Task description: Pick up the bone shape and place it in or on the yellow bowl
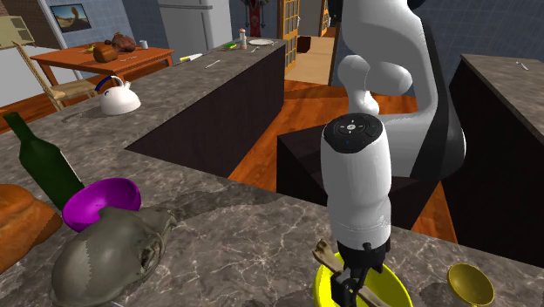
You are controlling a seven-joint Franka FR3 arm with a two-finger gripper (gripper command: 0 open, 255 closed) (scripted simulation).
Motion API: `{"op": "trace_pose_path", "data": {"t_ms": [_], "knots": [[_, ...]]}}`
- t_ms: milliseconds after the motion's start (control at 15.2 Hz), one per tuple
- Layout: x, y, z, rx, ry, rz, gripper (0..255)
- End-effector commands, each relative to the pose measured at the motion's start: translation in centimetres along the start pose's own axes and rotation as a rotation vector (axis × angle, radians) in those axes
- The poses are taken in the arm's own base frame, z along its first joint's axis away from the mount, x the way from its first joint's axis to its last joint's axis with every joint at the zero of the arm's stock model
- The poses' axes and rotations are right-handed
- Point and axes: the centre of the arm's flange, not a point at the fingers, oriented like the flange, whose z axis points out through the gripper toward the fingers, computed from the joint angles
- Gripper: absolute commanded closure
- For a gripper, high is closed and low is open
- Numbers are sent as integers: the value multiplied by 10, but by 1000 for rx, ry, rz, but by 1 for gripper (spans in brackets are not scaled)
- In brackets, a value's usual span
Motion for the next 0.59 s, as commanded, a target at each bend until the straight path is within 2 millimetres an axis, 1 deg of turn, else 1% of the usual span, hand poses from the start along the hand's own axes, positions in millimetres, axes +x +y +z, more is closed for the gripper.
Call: {"op": "trace_pose_path", "data": {"t_ms": [0, 198, 264, 528], "knots": [[0, 0, 0, 0, 0, 0, 0], [0, 0, -40, 0, 0, 0, 0], [0, 0, -50, 0, 0, 0, 0], [0, 0, -50, 0, 0, 0, 0]]}}
